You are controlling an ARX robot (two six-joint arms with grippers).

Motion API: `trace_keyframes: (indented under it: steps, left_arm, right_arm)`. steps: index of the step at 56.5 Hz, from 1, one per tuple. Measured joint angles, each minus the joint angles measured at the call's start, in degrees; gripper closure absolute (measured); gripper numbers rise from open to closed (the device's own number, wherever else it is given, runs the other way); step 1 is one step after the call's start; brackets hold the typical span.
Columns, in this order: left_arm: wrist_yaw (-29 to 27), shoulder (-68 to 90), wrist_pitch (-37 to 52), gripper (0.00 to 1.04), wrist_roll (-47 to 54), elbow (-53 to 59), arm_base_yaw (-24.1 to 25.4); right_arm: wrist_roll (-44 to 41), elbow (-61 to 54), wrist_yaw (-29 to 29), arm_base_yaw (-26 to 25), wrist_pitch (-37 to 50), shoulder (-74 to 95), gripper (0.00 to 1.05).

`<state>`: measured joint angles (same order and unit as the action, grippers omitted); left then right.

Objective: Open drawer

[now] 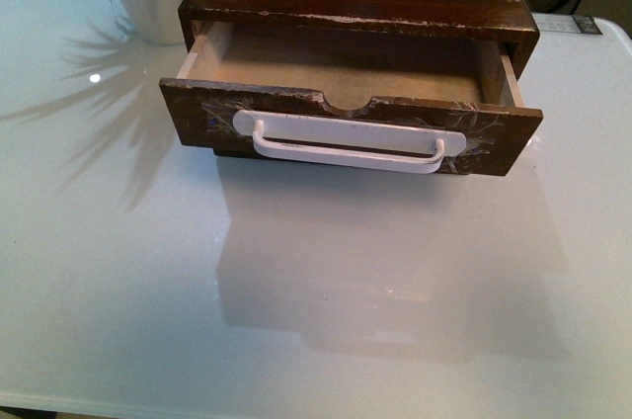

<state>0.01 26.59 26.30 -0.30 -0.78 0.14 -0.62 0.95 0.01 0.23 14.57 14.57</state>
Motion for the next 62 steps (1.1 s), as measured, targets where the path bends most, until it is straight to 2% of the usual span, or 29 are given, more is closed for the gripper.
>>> trace_keyframes:
  steps: [13, 17, 19, 40, 43, 46, 62]
  left_arm:
    - [0.00, -7.74, -7.45, 1.03, 0.00, 0.00, 0.00]
    - [0.00, -9.88, -9.57, 1.03, 0.00, 0.00, 0.00]
    - [-0.02, -10.80, -10.58, 1.03, 0.00, 0.00, 0.00]
    - [-0.02, -16.72, -16.41, 1.03, 0.00, 0.00, 0.00]
    - [0.04, -21.31, -22.86, 1.03, 0.00, 0.00, 0.00]
    - [0.00, -25.00, -25.70, 1.03, 0.00, 0.00, 0.00]
    - [0.00, -26.23, -26.23, 1.03, 0.00, -0.02, 0.00]
  right_arm:
    - [0.00, 0.00, 0.00, 0.00, -4.17, -4.20, 1.03]
    - [0.00, 0.00, 0.09, 0.00, -13.09, -11.19, 1.03]
    - [0.00, 0.00, 0.00, 0.00, -14.10, -13.49, 1.03]
    - [0.02, 0.00, 0.02, 0.00, -14.49, -14.21, 1.03]
    - [0.00, 0.00, 0.00, 0.00, -14.49, -14.23, 1.03]
    - [0.00, 0.00, 0.02, 0.00, -14.49, -14.23, 1.03]
    - [0.00, 0.00, 0.02, 0.00, -14.49, -14.25, 1.03]
